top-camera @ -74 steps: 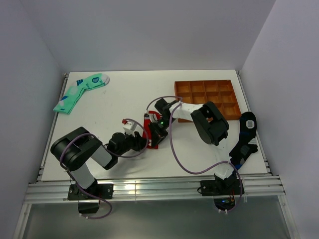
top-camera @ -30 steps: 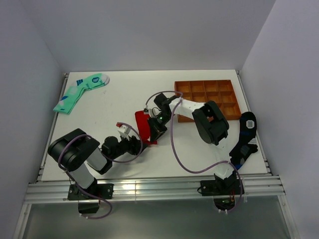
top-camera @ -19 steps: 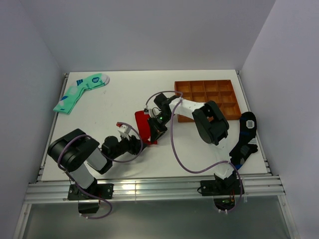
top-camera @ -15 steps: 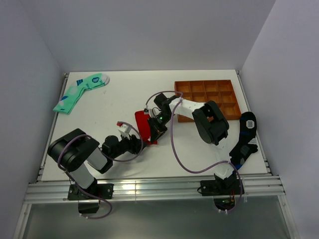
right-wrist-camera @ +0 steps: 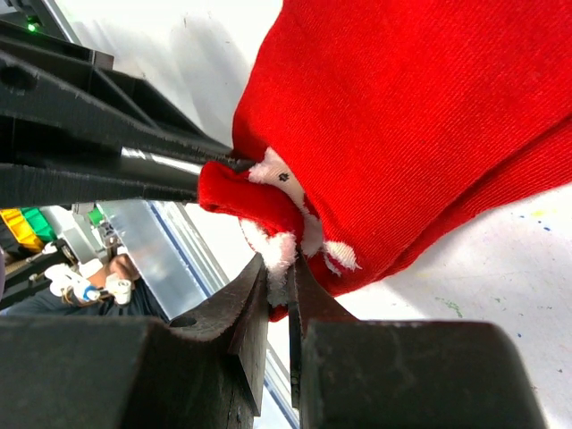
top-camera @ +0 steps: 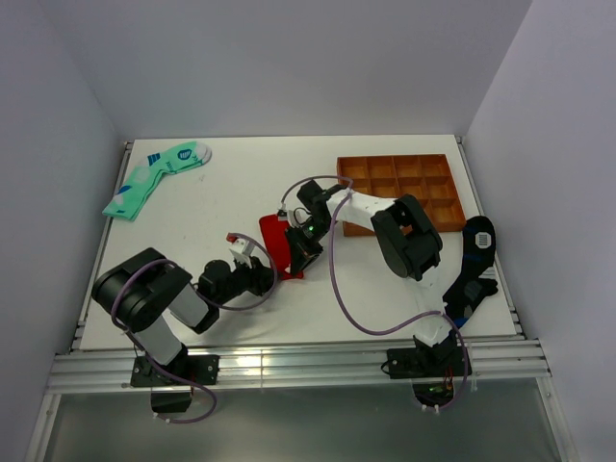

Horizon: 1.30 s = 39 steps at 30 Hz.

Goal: Roll the socks
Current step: Roll the sock at the center of the board.

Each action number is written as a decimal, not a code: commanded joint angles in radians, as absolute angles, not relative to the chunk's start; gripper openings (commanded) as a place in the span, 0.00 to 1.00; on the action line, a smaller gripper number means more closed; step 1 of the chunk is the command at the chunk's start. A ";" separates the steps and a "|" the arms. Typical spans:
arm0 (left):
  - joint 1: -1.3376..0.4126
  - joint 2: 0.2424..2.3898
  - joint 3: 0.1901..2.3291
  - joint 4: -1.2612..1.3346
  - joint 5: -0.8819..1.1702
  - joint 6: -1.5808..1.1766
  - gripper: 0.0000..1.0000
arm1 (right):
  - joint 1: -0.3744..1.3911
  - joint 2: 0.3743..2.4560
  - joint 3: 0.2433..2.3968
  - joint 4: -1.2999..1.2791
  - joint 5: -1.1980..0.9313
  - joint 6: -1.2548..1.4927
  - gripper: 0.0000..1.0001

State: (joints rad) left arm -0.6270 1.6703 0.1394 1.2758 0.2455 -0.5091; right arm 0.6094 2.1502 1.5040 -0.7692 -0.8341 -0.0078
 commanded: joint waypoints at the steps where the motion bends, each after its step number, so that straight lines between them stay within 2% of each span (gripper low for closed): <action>1: -0.626 1.663 0.163 1.287 0.244 -0.497 0.16 | 0.617 2.158 1.497 -0.744 -0.842 -0.002 0.00; 4: -0.626 1.677 0.164 1.292 0.255 -0.505 0.04 | 0.618 2.148 1.485 -0.729 -0.835 0.024 0.00; 6: -0.626 1.687 0.164 1.302 0.259 -0.515 0.00 | 0.620 2.135 1.468 -0.707 -0.828 0.032 0.00; 13: -0.626 1.730 0.152 1.328 0.255 -0.575 0.00 | 0.620 2.060 1.401 -0.591 -0.778 0.083 0.24; 19: -0.626 1.755 0.133 1.321 0.209 -0.637 0.00 | 0.618 1.977 1.313 -0.460 -0.744 0.130 0.38; 27: -0.626 1.775 0.118 1.316 0.212 -0.663 0.00 | 0.604 1.862 1.223 -0.267 -0.621 0.215 0.41; 32: -0.626 1.770 0.120 1.318 0.218 -0.664 0.00 | 0.597 1.887 1.304 -0.274 -0.460 0.267 0.42; 35: -0.626 1.753 0.130 1.267 0.216 -0.664 0.00 | 0.597 1.884 1.316 -0.241 -0.457 0.284 0.42; 39: -0.626 1.730 0.126 1.240 0.224 -0.680 0.00 | 0.597 1.836 1.212 -0.121 -0.468 0.298 0.42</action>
